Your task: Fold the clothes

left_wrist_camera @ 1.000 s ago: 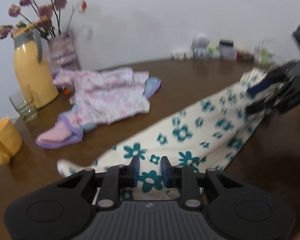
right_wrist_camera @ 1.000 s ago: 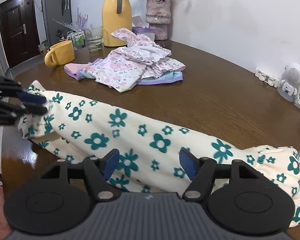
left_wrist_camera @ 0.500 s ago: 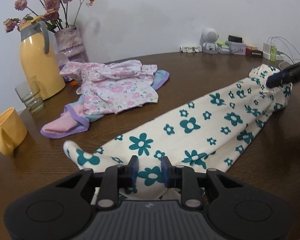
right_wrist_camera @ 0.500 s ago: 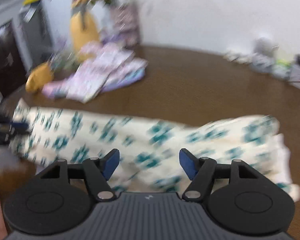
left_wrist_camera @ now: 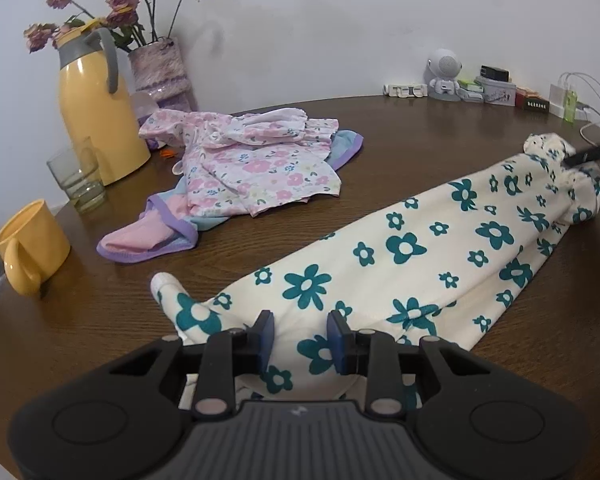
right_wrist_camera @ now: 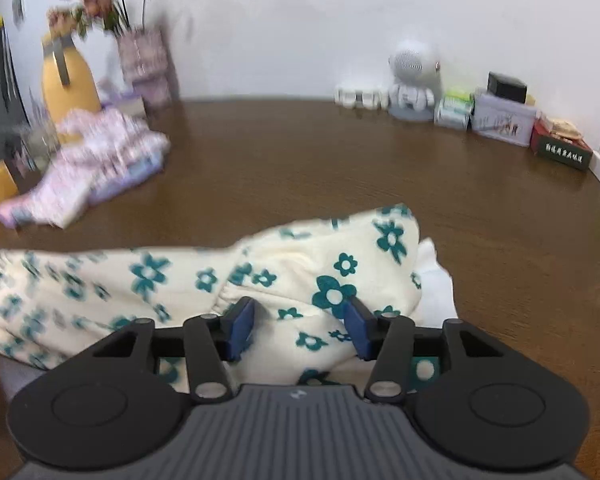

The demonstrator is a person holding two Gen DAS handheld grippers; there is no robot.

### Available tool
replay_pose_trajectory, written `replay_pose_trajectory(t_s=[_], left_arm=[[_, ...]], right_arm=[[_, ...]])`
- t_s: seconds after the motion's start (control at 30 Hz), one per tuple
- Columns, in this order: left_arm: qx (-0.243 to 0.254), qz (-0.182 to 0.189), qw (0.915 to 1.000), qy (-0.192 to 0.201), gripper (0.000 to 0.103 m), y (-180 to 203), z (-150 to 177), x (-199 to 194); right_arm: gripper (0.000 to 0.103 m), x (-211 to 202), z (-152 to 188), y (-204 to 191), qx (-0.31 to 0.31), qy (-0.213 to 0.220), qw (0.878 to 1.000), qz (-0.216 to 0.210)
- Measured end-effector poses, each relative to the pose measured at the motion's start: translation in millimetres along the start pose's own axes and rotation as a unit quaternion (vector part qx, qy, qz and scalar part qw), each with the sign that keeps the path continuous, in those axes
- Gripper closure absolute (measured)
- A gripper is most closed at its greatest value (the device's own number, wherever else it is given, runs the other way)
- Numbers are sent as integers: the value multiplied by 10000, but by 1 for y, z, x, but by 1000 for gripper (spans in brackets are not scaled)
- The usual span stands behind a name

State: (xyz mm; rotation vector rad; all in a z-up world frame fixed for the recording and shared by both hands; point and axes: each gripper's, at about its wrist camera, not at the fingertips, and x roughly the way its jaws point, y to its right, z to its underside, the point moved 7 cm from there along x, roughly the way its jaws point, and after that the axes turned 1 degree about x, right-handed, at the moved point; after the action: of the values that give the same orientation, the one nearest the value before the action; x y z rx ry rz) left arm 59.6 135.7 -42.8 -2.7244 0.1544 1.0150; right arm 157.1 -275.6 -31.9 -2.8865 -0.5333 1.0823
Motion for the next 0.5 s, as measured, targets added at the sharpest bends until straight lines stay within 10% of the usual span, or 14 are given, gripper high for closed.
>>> replay_pose_trajectory(t_s=[0.17,0.5], left_arm=[[-4,44,10000,-50,75,1,-1,1],[129,132,9997,-163,71,3,-3,1]], right_arm=[[30,-25,10,-43,-1496,-286,9872,-477],[37,4,24,-75,-4008,-1306,9065,-239]])
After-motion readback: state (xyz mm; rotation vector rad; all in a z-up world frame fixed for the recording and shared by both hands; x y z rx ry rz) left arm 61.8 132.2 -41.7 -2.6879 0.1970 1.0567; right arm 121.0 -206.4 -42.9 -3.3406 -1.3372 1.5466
